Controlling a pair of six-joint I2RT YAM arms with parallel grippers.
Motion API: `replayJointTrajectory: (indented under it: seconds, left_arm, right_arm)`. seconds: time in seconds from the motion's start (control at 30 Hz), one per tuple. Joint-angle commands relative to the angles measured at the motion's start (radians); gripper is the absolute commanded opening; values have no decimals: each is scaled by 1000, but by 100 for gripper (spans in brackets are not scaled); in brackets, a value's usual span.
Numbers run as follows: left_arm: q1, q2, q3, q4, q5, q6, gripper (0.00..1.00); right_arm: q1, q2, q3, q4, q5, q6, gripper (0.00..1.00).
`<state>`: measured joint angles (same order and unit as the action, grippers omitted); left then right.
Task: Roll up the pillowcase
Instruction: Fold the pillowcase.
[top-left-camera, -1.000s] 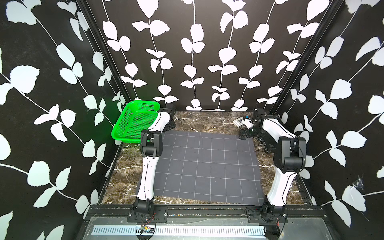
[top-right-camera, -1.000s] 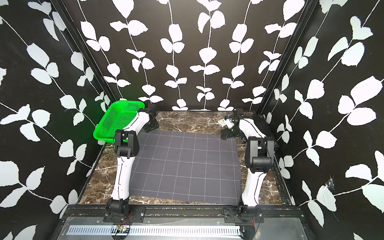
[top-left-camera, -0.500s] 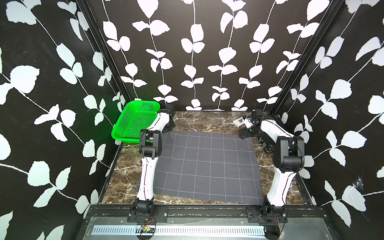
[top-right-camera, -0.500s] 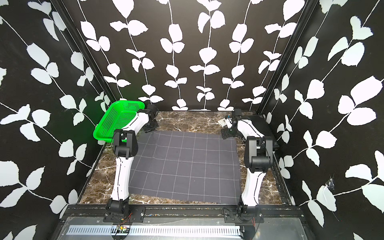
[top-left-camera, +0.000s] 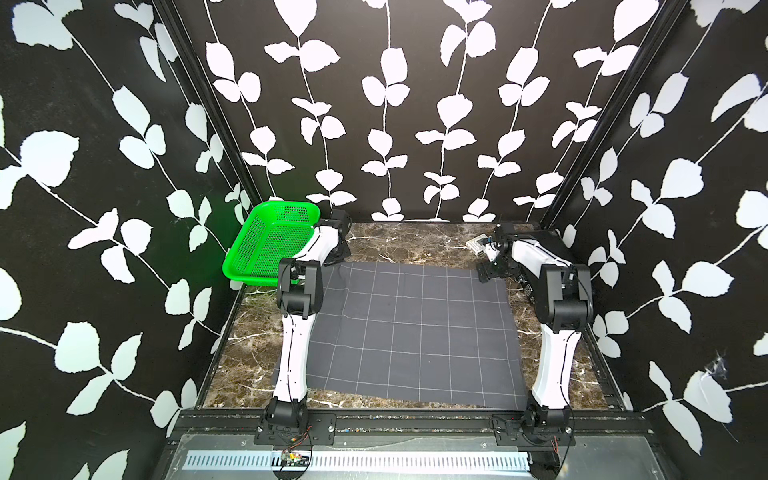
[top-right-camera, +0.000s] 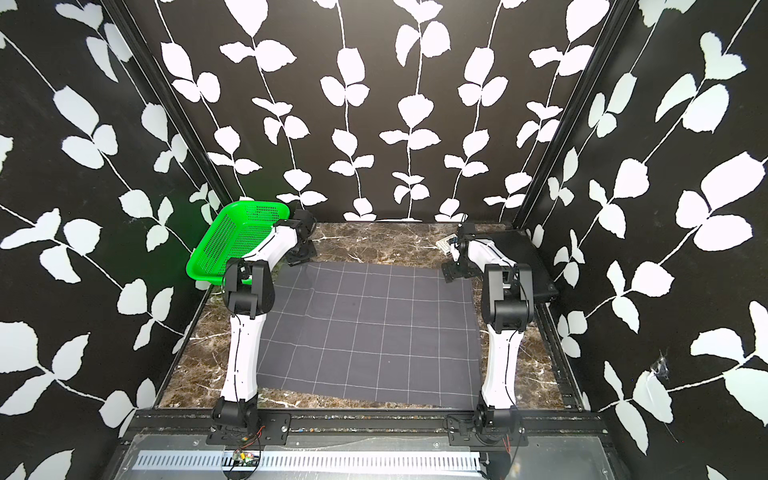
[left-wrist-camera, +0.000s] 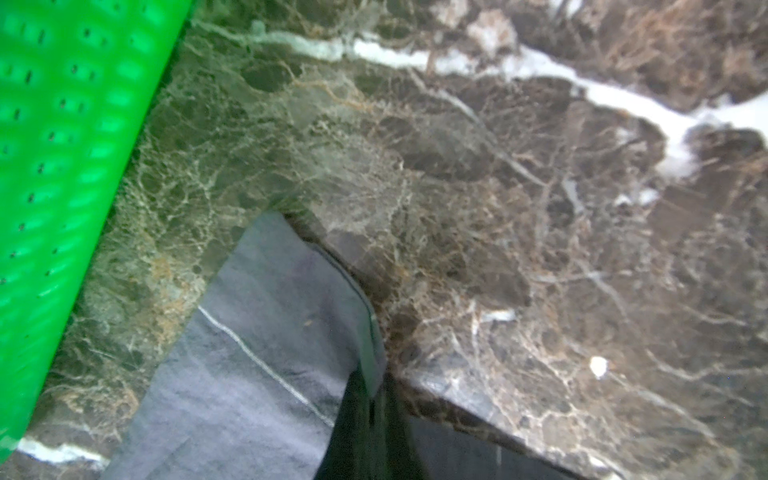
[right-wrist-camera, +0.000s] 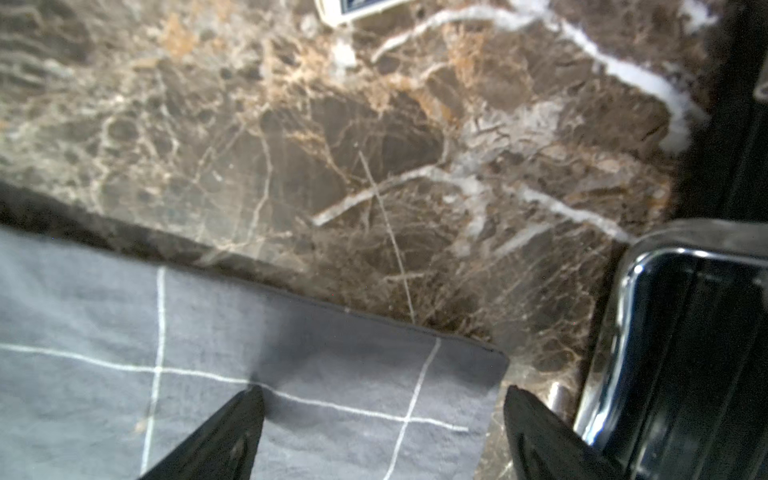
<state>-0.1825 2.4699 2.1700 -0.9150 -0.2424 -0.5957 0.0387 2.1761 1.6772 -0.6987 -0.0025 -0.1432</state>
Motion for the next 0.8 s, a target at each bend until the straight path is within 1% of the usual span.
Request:
replayJointTrajectory:
  seconds: [0.0,0.1,0.23,0.37,0.47,0.77]
  left_arm:
    - [7,-55,3,-18,17,22,0]
    - [8,-53,9,-19,20,23,0]
    - [10,-53,8,-24,17,28,0]
    - [12,-52,8,-28,12,41,0]
    - [16,-52,7,-30,7,48,0]
    - [18,-51,4,-36,11,56,0]
  right_arm:
    - [-6,35,47,-18,1,2,93]
    - [-20,68,75,-41,-68,17,91]
    - [-33,68,71,-24,-134,31,89]
    - [-54,49,73,-4,-166,51,91]
    - [-59,41,89,-9,-167,51,92]
    - [-78,52,109,9,-191,72,87]
